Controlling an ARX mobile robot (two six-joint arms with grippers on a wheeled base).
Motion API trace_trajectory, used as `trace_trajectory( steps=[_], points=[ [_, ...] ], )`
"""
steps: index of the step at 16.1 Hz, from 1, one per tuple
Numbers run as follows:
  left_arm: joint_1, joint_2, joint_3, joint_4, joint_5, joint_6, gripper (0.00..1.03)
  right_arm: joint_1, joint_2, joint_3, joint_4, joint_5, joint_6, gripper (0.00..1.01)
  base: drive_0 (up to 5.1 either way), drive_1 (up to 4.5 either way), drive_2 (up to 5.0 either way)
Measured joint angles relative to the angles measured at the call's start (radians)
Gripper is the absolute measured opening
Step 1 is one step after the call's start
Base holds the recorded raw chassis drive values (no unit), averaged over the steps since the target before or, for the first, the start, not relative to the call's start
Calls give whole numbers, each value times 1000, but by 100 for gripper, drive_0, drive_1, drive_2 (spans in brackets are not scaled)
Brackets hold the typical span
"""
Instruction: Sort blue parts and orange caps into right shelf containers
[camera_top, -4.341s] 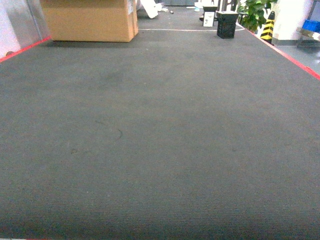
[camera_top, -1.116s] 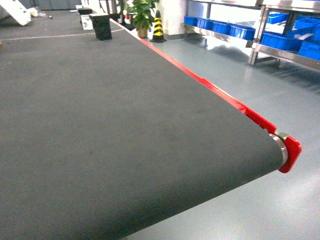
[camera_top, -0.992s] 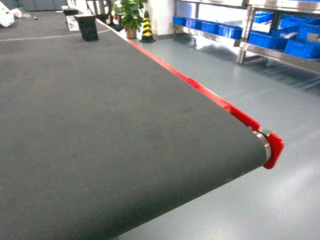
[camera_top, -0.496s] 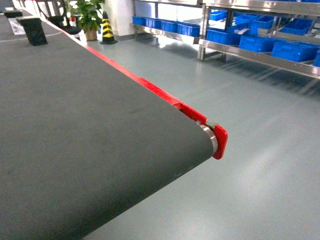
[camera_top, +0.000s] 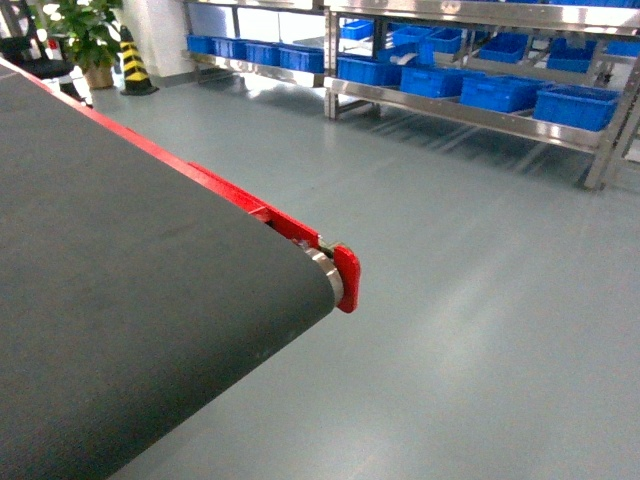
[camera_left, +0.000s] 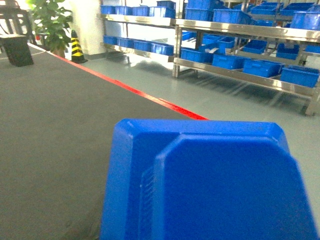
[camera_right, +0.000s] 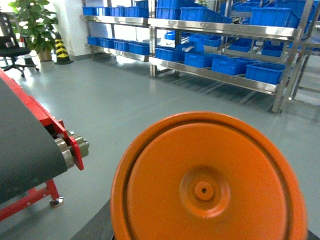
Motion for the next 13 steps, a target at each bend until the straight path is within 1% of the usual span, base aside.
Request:
trace_trajectory(
  steps=[13],
  points=[
    [0, 0, 0, 0, 0, 0, 43, 0, 0, 0, 0, 0, 0, 44, -159, -159, -159]
  ],
)
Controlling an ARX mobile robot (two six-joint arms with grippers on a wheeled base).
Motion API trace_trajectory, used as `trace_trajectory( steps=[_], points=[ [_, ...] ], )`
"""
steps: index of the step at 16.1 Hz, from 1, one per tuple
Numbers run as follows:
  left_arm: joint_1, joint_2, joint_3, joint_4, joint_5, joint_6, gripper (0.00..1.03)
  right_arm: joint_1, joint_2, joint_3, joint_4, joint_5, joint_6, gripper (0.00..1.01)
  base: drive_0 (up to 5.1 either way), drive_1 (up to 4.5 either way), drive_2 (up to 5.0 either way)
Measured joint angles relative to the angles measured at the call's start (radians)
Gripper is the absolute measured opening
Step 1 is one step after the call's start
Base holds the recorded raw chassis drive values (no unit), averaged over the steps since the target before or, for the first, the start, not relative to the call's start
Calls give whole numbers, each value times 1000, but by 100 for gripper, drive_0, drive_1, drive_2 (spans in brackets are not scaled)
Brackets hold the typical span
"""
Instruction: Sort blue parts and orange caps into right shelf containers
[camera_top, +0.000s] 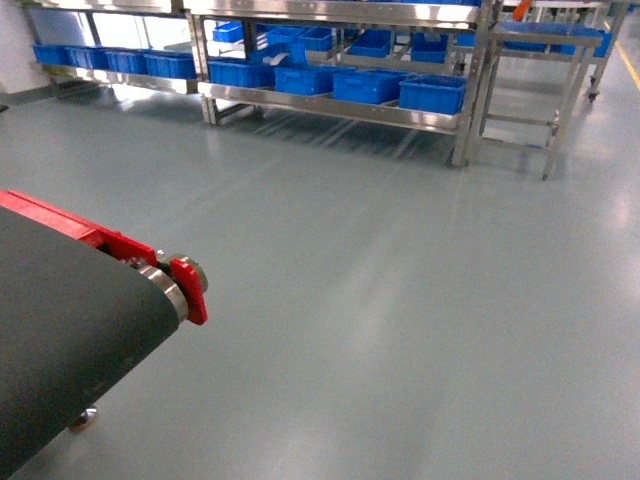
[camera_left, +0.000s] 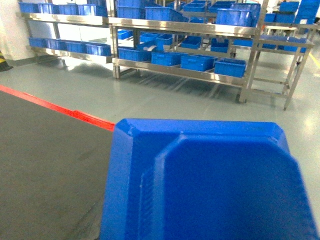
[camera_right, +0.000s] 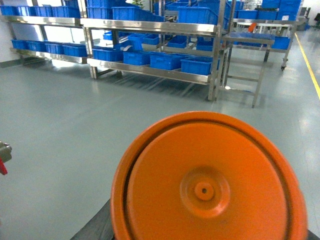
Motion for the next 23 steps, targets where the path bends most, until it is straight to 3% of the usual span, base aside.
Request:
trace_trajectory(
  steps=[23],
  points=[
    [-2, 0, 0, 1, 1, 0, 43, 0, 0, 0, 0, 0, 0, 44, -160, -160, -160]
  ],
)
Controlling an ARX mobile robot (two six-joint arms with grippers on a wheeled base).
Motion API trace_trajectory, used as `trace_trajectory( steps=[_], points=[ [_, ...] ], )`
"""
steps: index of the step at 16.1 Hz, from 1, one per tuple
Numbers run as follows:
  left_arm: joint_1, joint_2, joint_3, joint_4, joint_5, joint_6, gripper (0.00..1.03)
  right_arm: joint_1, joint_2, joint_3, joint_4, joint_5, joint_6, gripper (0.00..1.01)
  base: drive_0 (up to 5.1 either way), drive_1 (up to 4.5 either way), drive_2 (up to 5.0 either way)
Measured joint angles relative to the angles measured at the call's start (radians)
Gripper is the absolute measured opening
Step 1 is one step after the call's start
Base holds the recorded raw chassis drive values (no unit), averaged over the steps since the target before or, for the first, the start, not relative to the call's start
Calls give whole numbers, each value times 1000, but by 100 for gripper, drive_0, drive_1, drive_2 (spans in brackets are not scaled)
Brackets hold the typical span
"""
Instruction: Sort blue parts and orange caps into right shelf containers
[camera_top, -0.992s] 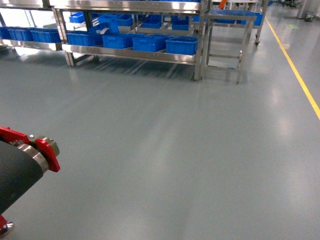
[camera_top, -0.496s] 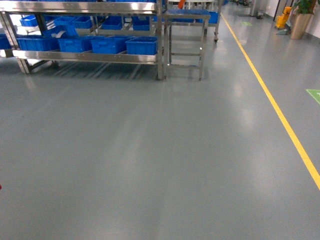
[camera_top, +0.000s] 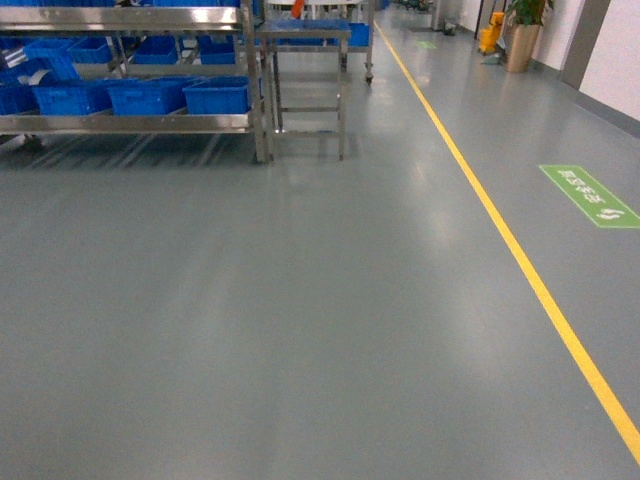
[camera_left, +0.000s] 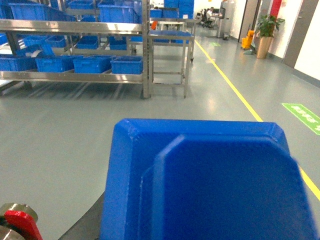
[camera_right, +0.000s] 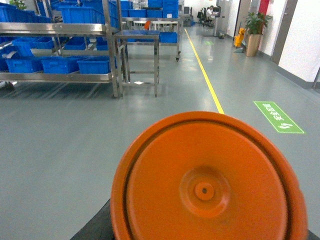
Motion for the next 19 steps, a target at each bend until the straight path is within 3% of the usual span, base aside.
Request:
trace_trajectory(
  steps=[19],
  points=[
    [0, 0, 0, -2, -2, 0, 43, 0, 0, 0, 0, 0, 0, 44, -161, -161, -161]
  ],
)
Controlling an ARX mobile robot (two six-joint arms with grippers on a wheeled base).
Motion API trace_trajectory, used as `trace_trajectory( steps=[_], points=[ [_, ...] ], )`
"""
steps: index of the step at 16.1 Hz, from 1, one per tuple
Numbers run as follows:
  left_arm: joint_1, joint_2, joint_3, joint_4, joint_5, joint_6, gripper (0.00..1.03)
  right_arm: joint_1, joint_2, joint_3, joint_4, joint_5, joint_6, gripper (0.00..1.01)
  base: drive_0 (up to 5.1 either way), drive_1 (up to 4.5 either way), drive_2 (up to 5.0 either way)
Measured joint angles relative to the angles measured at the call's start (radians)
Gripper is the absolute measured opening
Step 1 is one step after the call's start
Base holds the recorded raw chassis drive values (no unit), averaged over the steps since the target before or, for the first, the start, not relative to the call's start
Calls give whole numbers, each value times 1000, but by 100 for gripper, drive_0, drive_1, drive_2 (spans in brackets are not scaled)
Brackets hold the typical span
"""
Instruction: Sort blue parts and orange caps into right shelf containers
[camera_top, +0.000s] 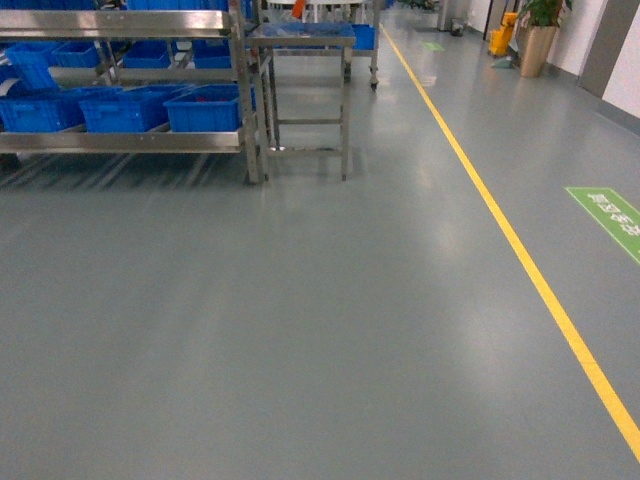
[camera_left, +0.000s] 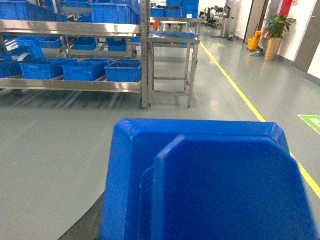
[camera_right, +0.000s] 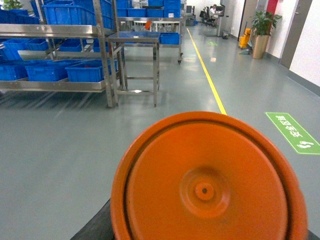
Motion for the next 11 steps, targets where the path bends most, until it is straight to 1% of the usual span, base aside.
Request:
trace_trajectory(
  steps=[11],
  points=[
    [0, 0, 0, 2, 0, 0, 43, 0, 0, 0, 5, 0, 0, 44, -161, -161, -161]
  ],
)
